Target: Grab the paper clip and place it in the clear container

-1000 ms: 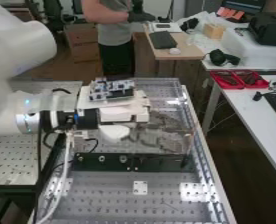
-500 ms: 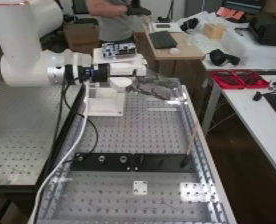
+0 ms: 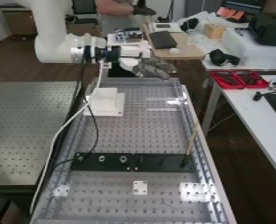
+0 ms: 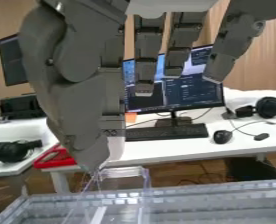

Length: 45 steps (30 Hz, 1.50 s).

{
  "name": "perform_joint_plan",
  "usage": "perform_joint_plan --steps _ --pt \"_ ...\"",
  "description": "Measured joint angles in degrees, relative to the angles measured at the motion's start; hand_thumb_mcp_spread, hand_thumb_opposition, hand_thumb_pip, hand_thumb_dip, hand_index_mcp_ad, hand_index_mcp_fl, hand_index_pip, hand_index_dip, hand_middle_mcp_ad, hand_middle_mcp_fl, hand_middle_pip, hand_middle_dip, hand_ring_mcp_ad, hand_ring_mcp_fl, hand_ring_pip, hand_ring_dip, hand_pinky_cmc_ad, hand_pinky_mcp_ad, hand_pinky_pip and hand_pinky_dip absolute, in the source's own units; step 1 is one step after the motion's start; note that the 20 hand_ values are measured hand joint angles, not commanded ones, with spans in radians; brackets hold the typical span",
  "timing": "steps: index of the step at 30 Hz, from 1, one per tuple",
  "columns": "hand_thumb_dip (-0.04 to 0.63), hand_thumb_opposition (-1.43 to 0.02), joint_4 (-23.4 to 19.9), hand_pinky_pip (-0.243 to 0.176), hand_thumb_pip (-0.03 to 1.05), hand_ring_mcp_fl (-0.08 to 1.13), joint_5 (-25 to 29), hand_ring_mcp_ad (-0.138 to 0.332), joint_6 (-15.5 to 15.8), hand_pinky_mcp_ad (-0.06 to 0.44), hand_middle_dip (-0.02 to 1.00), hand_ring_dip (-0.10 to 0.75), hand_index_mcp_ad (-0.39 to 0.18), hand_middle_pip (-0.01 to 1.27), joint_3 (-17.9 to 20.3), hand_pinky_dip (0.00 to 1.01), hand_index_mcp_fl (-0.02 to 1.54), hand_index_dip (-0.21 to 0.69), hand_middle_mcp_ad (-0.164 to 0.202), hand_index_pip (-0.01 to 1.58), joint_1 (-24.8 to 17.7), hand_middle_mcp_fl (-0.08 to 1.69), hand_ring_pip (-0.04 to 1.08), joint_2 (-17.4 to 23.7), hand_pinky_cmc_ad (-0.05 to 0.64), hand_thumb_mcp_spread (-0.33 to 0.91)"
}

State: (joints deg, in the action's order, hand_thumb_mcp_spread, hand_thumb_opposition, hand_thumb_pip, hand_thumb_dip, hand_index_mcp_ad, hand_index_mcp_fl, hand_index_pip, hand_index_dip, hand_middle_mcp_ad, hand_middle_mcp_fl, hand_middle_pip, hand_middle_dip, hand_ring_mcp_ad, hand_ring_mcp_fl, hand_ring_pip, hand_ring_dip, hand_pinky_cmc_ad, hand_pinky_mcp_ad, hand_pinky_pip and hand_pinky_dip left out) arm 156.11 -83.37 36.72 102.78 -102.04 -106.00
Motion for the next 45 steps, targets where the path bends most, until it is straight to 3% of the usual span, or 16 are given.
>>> perform_joint_plan --steps 7,13,24,35,38,42,45 --pt "0.237 -0.98 0.3 0.084 0.50 0.16 10.7 0.052 -1.0 0.274 0.22 0.131 -0.173 0.12 -5.0 0.20 0.95 0.134 0.005 0.97 -7.6 0.38 0.11 -5.6 0.361 0.54" --pt "0.237 -0.98 0.1 0.080 0.50 0.16 15.9 0.054 -1.8 0.276 0.22 0.133 -0.168 0.12 -9.1 0.20 0.95 0.145 0.012 0.96 -10.2 0.38 0.11 -10.9 0.361 0.54" --pt "0.237 -0.98 -1.9 0.084 0.50 0.16 21.0 0.056 -2.8 0.278 0.22 0.133 -0.164 0.12 -9.5 0.20 0.96 0.145 0.012 0.95 -10.1 0.38 0.11 -14.9 0.365 0.54" --pt "0.237 -0.98 -1.0 0.084 0.50 0.16 20.7 0.051 -3.7 0.278 0.23 0.143 -0.162 0.12 -9.8 0.21 0.95 0.145 0.014 0.95 -9.0 0.38 0.11 -17.4 0.365 0.54" --pt "0.237 -0.98 1.0 0.084 0.50 0.16 19.7 0.061 -4.1 0.274 0.23 0.152 -0.166 0.12 -10.6 0.23 0.91 0.143 0.019 0.99 -8.5 0.36 0.11 -17.5 0.365 0.51" --pt "0.276 -0.91 1.4 0.066 0.54 0.12 18.4 0.068 -3.8 0.278 0.23 0.152 -0.164 0.11 -10.6 0.29 0.50 0.119 0.023 0.97 -7.8 0.26 0.11 -16.1 0.361 0.49" --pt "0.279 -0.86 0.9 0.033 0.57 0.08 17.7 0.066 -3.0 0.276 0.23 0.152 -0.168 0.11 -9.9 0.35 0.44 0.093 0.028 0.96 -7.2 0.23 0.11 -14.7 0.365 0.44"
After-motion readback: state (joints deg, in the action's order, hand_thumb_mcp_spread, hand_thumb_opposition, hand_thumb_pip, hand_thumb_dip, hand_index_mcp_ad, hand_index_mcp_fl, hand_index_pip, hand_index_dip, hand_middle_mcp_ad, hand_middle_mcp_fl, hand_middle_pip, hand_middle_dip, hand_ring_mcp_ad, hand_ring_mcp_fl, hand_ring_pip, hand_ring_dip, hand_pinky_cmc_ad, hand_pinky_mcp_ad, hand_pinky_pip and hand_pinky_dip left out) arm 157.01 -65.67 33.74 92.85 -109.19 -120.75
